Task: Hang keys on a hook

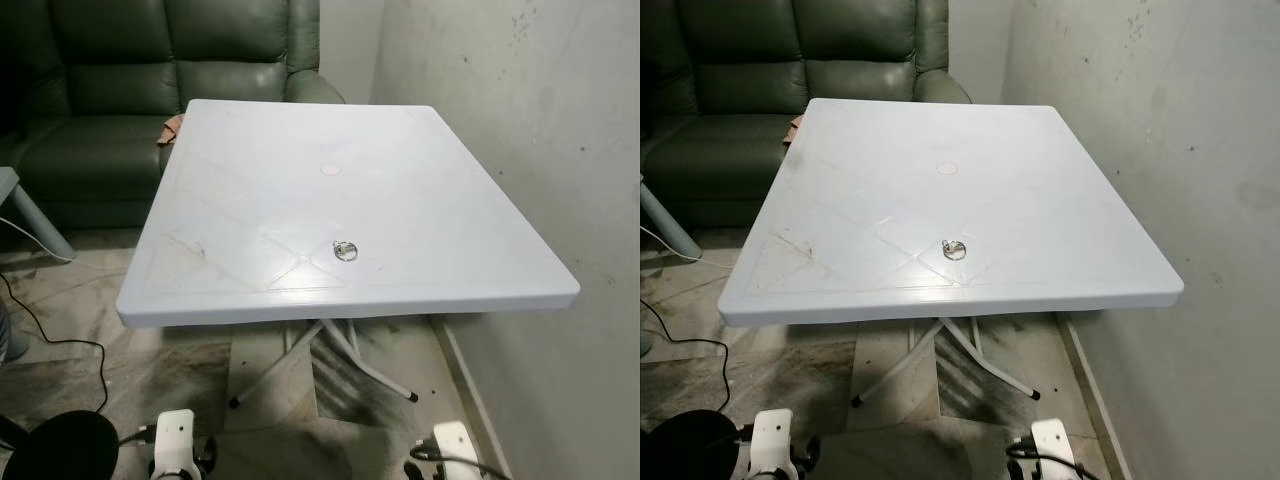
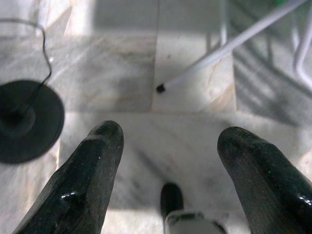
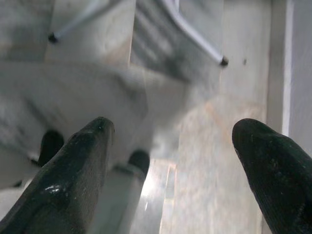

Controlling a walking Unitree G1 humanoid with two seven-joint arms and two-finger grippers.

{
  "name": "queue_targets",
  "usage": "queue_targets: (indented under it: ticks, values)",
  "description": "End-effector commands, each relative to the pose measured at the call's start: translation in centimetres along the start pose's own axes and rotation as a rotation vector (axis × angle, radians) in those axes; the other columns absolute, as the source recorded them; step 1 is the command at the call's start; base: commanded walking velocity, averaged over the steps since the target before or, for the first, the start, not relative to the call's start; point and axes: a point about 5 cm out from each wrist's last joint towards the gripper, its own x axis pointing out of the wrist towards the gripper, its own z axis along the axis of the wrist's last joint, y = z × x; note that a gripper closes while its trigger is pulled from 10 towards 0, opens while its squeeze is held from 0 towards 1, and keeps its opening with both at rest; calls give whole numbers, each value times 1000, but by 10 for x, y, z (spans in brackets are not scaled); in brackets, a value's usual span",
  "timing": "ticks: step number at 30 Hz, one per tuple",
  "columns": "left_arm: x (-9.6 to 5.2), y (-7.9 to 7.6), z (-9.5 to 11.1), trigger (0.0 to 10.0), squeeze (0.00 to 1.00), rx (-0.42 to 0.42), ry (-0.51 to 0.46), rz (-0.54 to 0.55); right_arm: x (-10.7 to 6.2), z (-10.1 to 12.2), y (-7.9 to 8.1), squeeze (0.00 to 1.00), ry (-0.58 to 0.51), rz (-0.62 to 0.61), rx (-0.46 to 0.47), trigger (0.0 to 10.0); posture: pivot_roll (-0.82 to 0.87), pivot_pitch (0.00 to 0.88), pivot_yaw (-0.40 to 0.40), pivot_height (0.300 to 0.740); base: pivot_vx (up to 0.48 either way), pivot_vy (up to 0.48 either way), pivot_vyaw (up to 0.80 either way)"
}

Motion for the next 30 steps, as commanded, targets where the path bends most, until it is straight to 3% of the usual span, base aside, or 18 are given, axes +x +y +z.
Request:
queue_targets:
  ticks: [1, 7, 16, 18, 19, 20, 30]
  values:
    - [2, 2, 10, 10000, 0, -10, -47, 1, 1, 9, -2, 0, -41, 3, -4, 10000, -71, 0, -39, 740, 0, 0, 0]
    - [7, -1, 43, 10000, 0, 0, -222, -44, 6, 46, -3, 0, -196, 29, 7, 10000, -74, 0, -36, 740, 0, 0, 0]
    - [7, -6, 58, 10000, 0, 12, -314, -88, 6, 61, -4, 0, -271, 40, -8, 10000, -76, 0, -32, 740, 0, 0, 0]
    - [4, -10, 64, 10000, 0, 47, -372, -117, 5, 70, -5, 0, -336, 56, -24, 10000, -73, 0, -30, 740, 0, 0, 0]
    - [-1, -19, 72, 10000, 0, 111, -463, -173, 0, 83, -4, 0, -446, 93, -69, 10000, -72, 0, -29, 740, 0, 0, 0]
    - [-2, -22, 73, 10000, 0, 129, -486, -189, -1, 86, -4, 0, -475, 104, -87, 10000, -72, 0, -29, 740, 0, 0, 0]
    - [-16, -47, 77, 10000, 0, 235, -597, -339, -11, 100, 11, 0, -605, 259, -219, 10000, -73, 0, -29, 740, 0, 0, 0]
